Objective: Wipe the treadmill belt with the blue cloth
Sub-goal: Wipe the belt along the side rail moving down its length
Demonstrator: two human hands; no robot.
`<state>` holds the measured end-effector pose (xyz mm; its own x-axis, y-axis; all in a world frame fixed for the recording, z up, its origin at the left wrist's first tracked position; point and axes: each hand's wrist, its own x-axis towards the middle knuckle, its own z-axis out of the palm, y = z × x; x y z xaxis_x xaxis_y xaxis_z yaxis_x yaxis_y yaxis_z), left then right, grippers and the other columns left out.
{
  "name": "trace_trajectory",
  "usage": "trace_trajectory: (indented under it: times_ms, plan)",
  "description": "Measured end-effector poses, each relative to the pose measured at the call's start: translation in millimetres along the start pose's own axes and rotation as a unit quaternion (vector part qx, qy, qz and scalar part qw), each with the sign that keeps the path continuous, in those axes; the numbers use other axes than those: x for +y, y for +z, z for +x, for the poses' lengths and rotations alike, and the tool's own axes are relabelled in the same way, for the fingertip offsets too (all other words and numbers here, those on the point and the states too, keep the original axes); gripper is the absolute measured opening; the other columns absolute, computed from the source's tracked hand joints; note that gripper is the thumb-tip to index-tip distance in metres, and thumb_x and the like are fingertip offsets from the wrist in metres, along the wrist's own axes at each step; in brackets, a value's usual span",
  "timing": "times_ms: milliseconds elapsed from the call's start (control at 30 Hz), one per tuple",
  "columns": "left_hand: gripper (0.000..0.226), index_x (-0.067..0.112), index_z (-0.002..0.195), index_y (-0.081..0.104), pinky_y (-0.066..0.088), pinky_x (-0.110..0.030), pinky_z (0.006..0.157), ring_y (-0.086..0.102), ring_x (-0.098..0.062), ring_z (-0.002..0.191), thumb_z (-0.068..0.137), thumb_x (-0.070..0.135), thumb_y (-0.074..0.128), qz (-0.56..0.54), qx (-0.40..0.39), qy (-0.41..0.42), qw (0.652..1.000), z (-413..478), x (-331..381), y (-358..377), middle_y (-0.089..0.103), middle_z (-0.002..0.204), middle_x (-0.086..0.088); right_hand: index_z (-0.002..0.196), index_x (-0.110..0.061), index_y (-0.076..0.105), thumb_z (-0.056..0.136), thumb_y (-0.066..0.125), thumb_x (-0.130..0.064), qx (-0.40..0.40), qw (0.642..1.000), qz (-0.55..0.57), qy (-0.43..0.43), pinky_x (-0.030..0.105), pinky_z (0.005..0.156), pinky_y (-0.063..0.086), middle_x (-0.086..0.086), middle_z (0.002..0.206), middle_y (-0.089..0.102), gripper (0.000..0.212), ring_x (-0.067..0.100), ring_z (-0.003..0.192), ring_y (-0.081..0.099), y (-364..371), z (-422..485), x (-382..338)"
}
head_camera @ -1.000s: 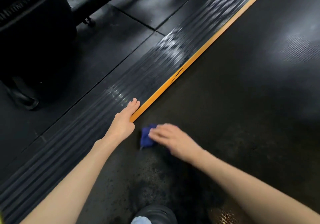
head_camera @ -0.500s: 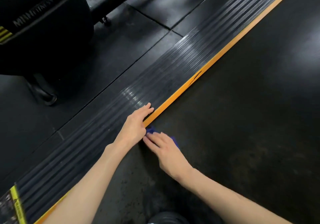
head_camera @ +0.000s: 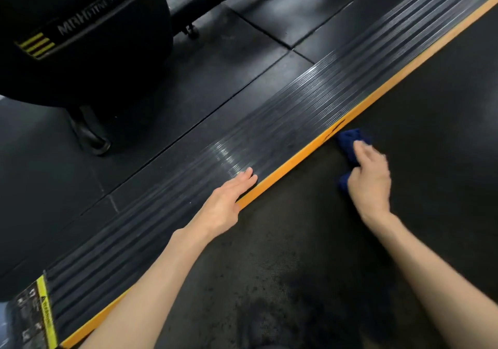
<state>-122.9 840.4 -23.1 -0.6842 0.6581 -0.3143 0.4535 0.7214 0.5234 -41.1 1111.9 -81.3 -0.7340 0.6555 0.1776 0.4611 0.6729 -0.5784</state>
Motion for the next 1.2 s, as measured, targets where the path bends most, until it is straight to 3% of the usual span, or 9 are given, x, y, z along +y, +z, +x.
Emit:
trace_trajectory:
  times_ms: [133,300,400,500,567,667,867,1100,1200]
  plan:
    - [0.071,0.025,0.145,0.028,0.007,-0.010,0.110,0.011,-0.001,0.141,0.087,-0.010,0.051,-0.029,0.009,-0.009,1.000,2,1,3,0.017,0.153,0.013,0.116,-0.004,0.063,0.066,0.036,0.005,-0.141,0.965,0.052,-0.215,0.025,0.105,0.027,0.012,0.114,0.062,0.057,0.032,0.099,0.059,24,-94,-56]
    - [0.073,0.026,0.143,0.032,0.009,-0.013,0.110,0.012,0.000,0.140,0.084,-0.015,0.048,-0.031,0.038,-0.032,0.998,3,6,5,0.019,0.151,0.016,0.123,-0.012,0.061,0.072,0.040,-0.009,-0.253,0.859,0.023,-0.445,0.034,0.103,0.033,0.005,0.125,0.061,0.055,0.021,0.116,0.051,26,-116,-49]
    - [0.073,0.026,0.144,0.031,0.007,-0.012,0.110,0.012,-0.001,0.141,0.086,-0.014,0.049,-0.031,0.031,-0.031,0.999,2,5,6,0.019,0.152,0.016,0.115,-0.005,0.065,0.069,0.045,-0.005,-0.185,0.906,-0.003,-0.381,0.036,0.099,0.034,0.011,0.117,0.064,0.050,0.031,0.108,0.056,16,-56,-23]
    - [0.073,0.027,0.145,0.027,0.005,-0.013,0.109,0.008,0.001,0.140,0.088,-0.014,0.048,-0.024,0.018,-0.031,0.999,2,5,5,0.014,0.153,0.017,0.117,0.003,0.061,0.065,0.045,0.001,-0.073,0.987,-0.021,-0.144,0.034,0.101,0.032,0.019,0.117,0.061,0.055,0.039,0.106,0.056,1,-27,-8]
    - [0.073,0.025,0.146,0.024,0.003,-0.012,0.108,0.007,-0.002,0.141,0.088,-0.013,0.047,-0.010,0.022,-0.029,0.999,2,8,7,0.012,0.154,0.015,0.124,0.004,0.057,0.064,0.049,0.005,-0.032,0.999,-0.018,-0.035,0.036,0.103,0.033,0.021,0.122,0.058,0.061,0.038,0.112,0.052,6,-38,-22]
    - [0.071,0.023,0.146,0.024,0.004,-0.009,0.106,0.006,-0.002,0.141,0.089,-0.014,0.045,-0.008,0.028,-0.028,0.999,1,10,8,0.012,0.154,0.012,0.123,0.002,0.058,0.045,0.069,0.008,-0.123,0.979,0.025,-0.158,0.032,0.099,0.033,0.018,0.121,0.059,0.079,0.033,0.109,0.054,26,-98,-60]
    - [0.075,0.024,0.145,0.025,0.008,-0.018,0.114,0.007,-0.003,0.141,0.086,-0.016,0.046,-0.005,0.022,-0.037,0.999,1,12,6,0.013,0.154,0.013,0.127,-0.015,0.058,0.074,0.051,-0.013,-0.268,0.848,0.029,-0.456,0.034,0.104,0.038,0.002,0.130,0.058,0.053,0.021,0.119,0.053,20,-157,-59]
    - [0.075,0.023,0.147,0.021,0.007,-0.018,0.110,0.007,-0.007,0.143,0.087,-0.015,0.045,0.021,0.034,-0.059,0.997,1,25,7,0.009,0.155,0.012,0.120,-0.002,0.062,0.073,0.040,-0.001,-0.091,0.977,-0.036,-0.188,0.042,0.099,0.042,0.014,0.119,0.062,0.052,0.036,0.110,0.056,-13,-47,13]
    - [0.072,0.020,0.148,0.018,0.008,-0.020,0.111,0.006,-0.010,0.144,0.089,-0.013,0.042,0.037,0.040,-0.070,0.996,1,33,9,0.006,0.156,0.009,0.120,0.001,0.061,0.068,0.044,0.007,-0.025,0.998,-0.018,-0.061,0.041,0.100,0.040,0.018,0.118,0.061,0.055,0.035,0.108,0.053,-4,-51,-8]
